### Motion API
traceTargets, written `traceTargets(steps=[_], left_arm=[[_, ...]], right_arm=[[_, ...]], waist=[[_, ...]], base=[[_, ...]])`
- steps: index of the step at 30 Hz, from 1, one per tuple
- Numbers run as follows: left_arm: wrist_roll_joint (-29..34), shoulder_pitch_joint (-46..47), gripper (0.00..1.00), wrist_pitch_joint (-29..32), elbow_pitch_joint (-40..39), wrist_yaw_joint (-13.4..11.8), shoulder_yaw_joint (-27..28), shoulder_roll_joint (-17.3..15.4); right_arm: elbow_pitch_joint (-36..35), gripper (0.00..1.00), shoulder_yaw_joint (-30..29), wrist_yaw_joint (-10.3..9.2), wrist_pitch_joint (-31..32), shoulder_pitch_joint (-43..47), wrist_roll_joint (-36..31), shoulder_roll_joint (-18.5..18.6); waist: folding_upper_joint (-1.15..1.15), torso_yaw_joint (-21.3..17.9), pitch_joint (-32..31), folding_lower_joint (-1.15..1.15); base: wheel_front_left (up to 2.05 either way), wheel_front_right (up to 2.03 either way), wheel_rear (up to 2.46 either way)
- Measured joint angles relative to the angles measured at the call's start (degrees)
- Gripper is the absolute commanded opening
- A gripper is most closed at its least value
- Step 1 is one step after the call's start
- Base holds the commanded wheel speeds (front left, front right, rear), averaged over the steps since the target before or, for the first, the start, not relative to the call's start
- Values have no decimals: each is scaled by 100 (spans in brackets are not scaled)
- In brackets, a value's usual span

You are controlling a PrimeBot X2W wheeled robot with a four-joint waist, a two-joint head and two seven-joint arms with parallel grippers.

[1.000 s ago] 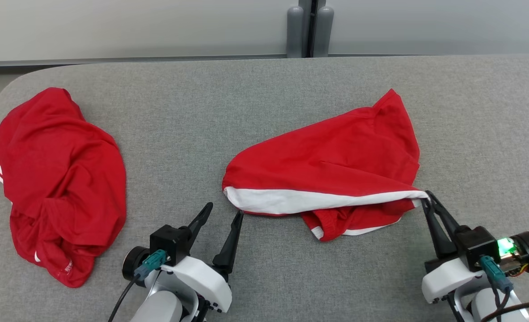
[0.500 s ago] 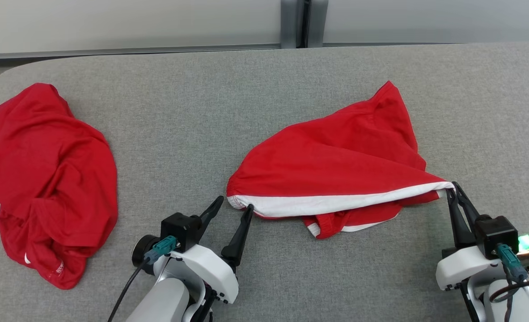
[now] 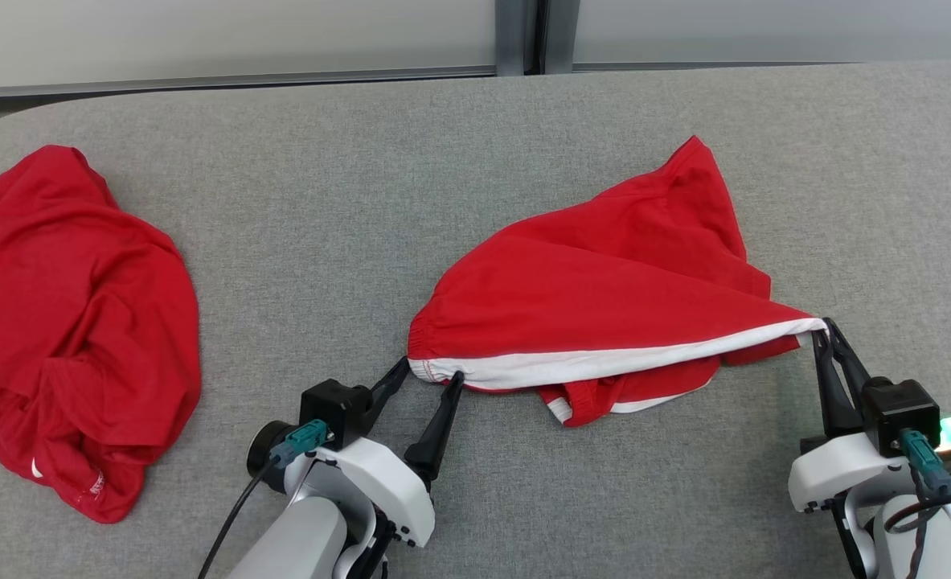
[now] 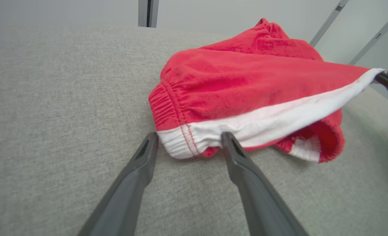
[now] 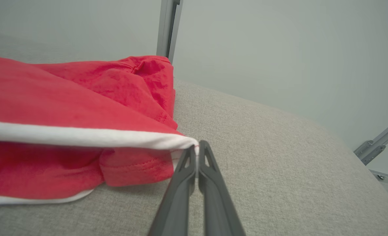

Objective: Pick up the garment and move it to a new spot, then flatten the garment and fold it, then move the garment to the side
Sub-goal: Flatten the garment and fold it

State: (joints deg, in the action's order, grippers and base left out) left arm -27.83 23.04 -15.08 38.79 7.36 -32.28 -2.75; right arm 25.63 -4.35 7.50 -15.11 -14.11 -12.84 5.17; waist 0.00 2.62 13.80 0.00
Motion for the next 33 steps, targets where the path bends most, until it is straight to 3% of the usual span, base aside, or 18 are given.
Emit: traceTargets(steps=[1,2,3,17,27,33], left_arm=[[-1,7,48,0,-9,0,-25,0],[0,12,11,1,-75,1,-21,0],[-1,31,0,0,-155,7,19,0],[393,122,0,0,-757,8,-137,-71],[101,1329,0,31,-2118,9,-258,-717],[-175,1976,0,748,-2715,-144,127,-898]], right_arm=[[5,0,0,0,1,0,0,-1],[11,0,1,0,0,0,0,0],[16,0,0,0,1,-1,0,0],[-271,0,162,0,1,-188,182,242],[-1156,0,433,0,0,-1143,271,797],[-1644,0,434,0,255,-1499,308,1042]], waist=[[0,1,-2,0],[0,4,-3,0],[0,9,-5,0],[0,220,-314,0],[0,256,-995,0],[0,225,-1473,0]], base=[[0,0,0],[0,0,0],[0,0,0],[0,0,0],[0,0,0],[0,0,0]])
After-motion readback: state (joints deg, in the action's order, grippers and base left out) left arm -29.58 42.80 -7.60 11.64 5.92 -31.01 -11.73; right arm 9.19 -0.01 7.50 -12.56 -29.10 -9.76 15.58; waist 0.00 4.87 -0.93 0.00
